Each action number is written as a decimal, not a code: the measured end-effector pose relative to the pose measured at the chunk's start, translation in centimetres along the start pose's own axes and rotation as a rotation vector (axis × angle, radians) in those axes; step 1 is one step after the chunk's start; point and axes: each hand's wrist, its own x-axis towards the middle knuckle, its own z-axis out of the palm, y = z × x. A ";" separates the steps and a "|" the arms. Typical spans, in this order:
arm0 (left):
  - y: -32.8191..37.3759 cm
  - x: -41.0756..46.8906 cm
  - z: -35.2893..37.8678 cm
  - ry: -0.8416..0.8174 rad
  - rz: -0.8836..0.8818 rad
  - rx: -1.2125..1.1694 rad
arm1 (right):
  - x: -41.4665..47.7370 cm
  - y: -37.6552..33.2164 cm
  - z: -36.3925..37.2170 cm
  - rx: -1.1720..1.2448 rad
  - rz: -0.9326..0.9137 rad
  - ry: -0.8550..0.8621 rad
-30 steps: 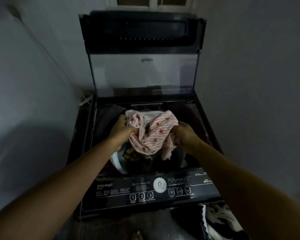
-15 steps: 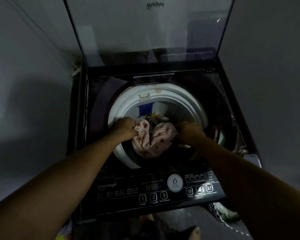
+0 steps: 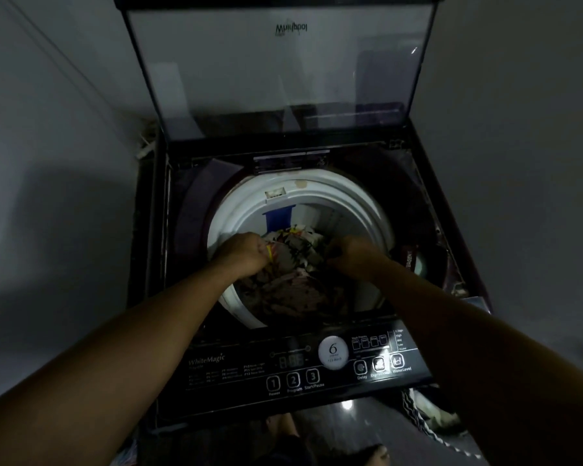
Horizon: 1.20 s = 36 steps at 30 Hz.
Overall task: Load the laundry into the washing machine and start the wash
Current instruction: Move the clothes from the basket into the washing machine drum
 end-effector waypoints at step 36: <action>40.8 -11.6 30.5 -0.247 0.546 -0.091 | -28.6 41.7 1.4 0.435 0.410 0.364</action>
